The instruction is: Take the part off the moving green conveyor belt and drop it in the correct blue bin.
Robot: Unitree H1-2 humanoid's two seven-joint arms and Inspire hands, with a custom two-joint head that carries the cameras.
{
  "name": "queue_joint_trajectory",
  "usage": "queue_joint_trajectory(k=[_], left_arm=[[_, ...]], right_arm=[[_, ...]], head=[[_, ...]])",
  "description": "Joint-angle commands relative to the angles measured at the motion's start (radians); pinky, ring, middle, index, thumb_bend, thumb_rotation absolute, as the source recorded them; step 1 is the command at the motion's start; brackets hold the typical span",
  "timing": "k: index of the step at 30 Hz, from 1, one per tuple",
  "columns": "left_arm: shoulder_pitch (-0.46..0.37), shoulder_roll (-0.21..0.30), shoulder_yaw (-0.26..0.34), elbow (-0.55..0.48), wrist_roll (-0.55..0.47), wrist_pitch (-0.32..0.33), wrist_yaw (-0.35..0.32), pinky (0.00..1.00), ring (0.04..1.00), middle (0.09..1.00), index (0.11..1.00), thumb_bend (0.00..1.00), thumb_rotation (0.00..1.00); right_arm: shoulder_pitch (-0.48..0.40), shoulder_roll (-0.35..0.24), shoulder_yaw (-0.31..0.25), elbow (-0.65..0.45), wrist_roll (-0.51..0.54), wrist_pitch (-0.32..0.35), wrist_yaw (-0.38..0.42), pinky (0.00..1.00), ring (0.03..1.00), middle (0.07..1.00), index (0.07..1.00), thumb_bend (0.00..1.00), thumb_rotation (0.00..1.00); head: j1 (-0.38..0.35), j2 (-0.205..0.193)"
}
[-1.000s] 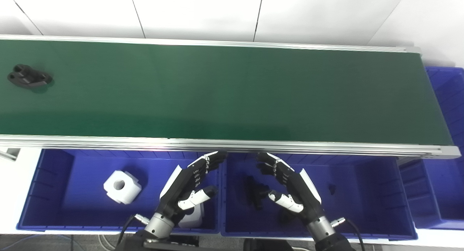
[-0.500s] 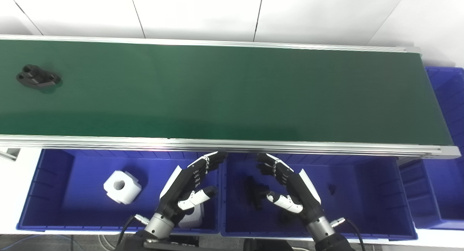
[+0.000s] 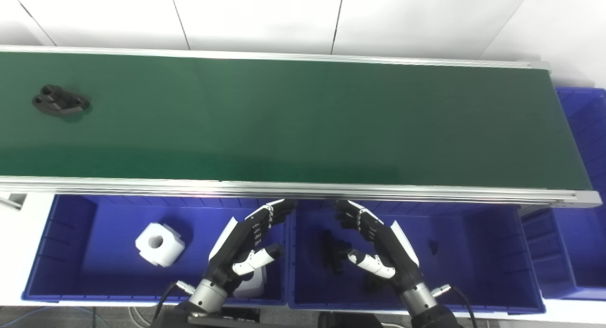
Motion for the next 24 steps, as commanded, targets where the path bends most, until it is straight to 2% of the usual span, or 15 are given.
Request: queue_joint_trajectory(k=[1, 10, 24], left_arm=[[0.004, 0.004, -0.001, -0.012, -0.003, -0.041, -0.010, 0.90, 0.888, 0.867, 0.807, 0.84, 0.71], [0.008, 0.000, 0.000, -0.016, -0.002, -0.033, -0.006, 0.89, 0.885, 0.863, 0.803, 0.86, 0.71], [0.004, 0.001, 0.000, -0.007, -0.005, -0.041, -0.008, 0.89, 0.881, 0.860, 0.798, 0.85, 0.70]], right_arm=[[-0.002, -0.002, 0.003, -0.022, 0.004, -0.057, -0.006, 0.79, 0.824, 0.846, 0.847, 0.84, 0.73], [-0.001, 0.000, 0.004, -0.016, 0.007, -0.057, -0.007, 0.78, 0.817, 0.842, 0.844, 0.85, 0.72], [-0.004, -0.003, 0.006, -0.013, 0.003, -0.057, -0.012, 0.78, 0.819, 0.842, 0.845, 0.85, 0.73]], head=[[-0.002, -0.003], [-0.005, -0.008], [-0.003, -0.012]])
